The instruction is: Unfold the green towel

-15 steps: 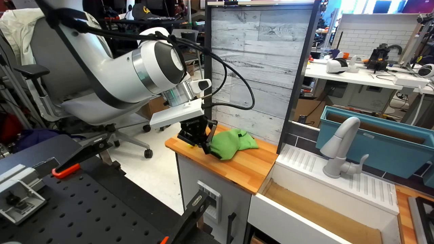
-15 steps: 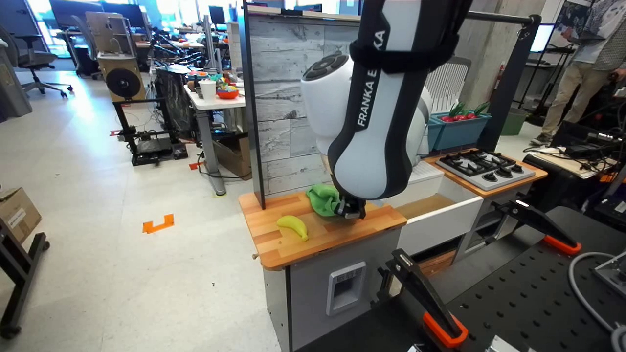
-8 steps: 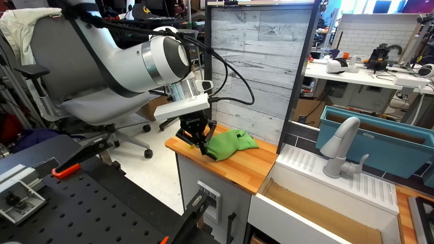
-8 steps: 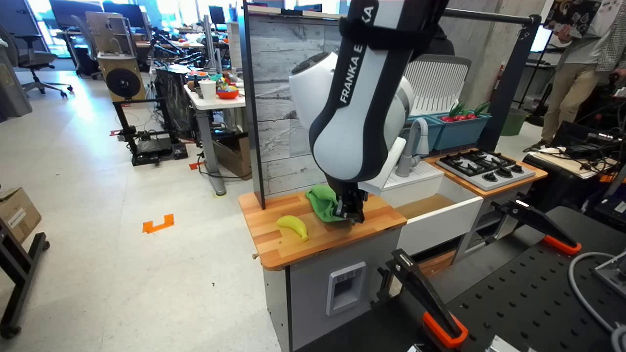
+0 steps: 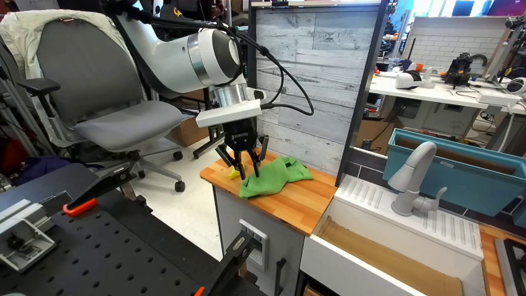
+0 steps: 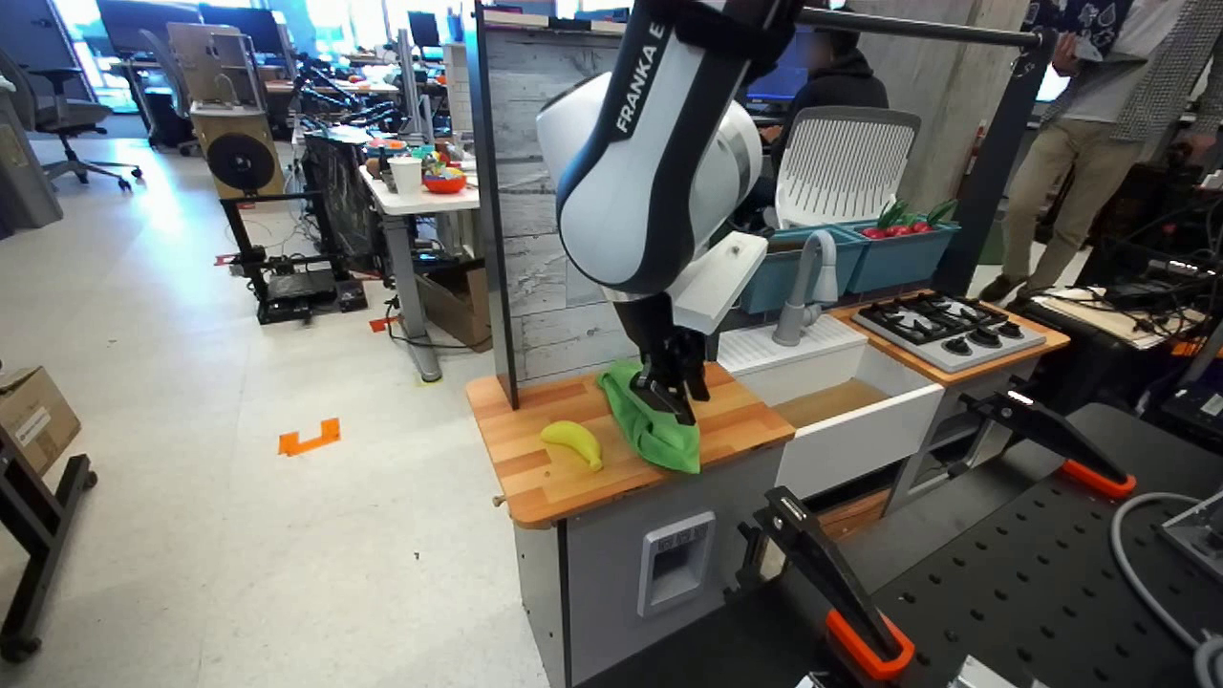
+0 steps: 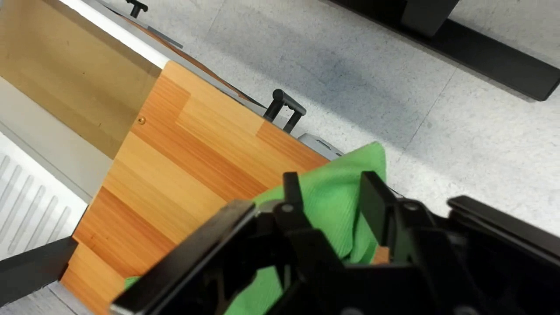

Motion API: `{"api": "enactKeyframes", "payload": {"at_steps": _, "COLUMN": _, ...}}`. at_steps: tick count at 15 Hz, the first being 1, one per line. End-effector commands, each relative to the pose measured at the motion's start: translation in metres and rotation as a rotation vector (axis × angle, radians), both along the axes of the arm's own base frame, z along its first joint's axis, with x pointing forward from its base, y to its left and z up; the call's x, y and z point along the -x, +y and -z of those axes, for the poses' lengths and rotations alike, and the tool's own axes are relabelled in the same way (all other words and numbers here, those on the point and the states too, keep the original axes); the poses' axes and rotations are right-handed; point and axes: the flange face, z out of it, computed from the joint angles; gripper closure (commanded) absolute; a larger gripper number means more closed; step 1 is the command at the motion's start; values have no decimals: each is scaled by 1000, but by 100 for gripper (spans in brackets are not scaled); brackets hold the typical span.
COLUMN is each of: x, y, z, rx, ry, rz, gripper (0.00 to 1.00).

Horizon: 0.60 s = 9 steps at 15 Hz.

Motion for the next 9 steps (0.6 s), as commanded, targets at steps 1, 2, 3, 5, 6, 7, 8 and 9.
{"api": "enactKeyframes", "payload": {"at_steps": 1, "x": -11, "y": 0, "z": 1, "rx": 11, "ry": 24, "rz": -8, "gripper": 29}}
{"api": "enactKeyframes", "payload": {"at_steps": 2, "x": -11, "y": 0, "z": 1, "rx": 10, "ry": 24, "rz": -7, "gripper": 23}}
{"api": "enactKeyframes", "payload": {"at_steps": 3, "x": -12, "y": 0, "z": 1, "rx": 10, "ry": 27, "rz": -5, "gripper": 14}}
{"api": "enactKeyframes", "payload": {"at_steps": 5, "x": -14, "y": 0, "z": 0, "rx": 6, "ry": 31, "rz": 2, "gripper": 1}}
{"api": "enactKeyframes", "payload": {"at_steps": 6, "x": -15, "y": -1, "z": 0, "rx": 5, "ry": 33, "rz": 5, "gripper": 0}}
{"api": "enactKeyframes", "payload": {"at_steps": 7, "x": -16, "y": 0, "z": -2, "rx": 3, "ry": 35, "rz": 11, "gripper": 0}}
{"api": "enactKeyframes", "payload": {"at_steps": 8, "x": -18, "y": 1, "z": -3, "rx": 2, "ry": 36, "rz": 15, "gripper": 0}}
{"api": "enactKeyframes", "payload": {"at_steps": 9, "x": -20, "y": 2, "z": -6, "rx": -4, "ry": 37, "rz": 19, "gripper": 0}}
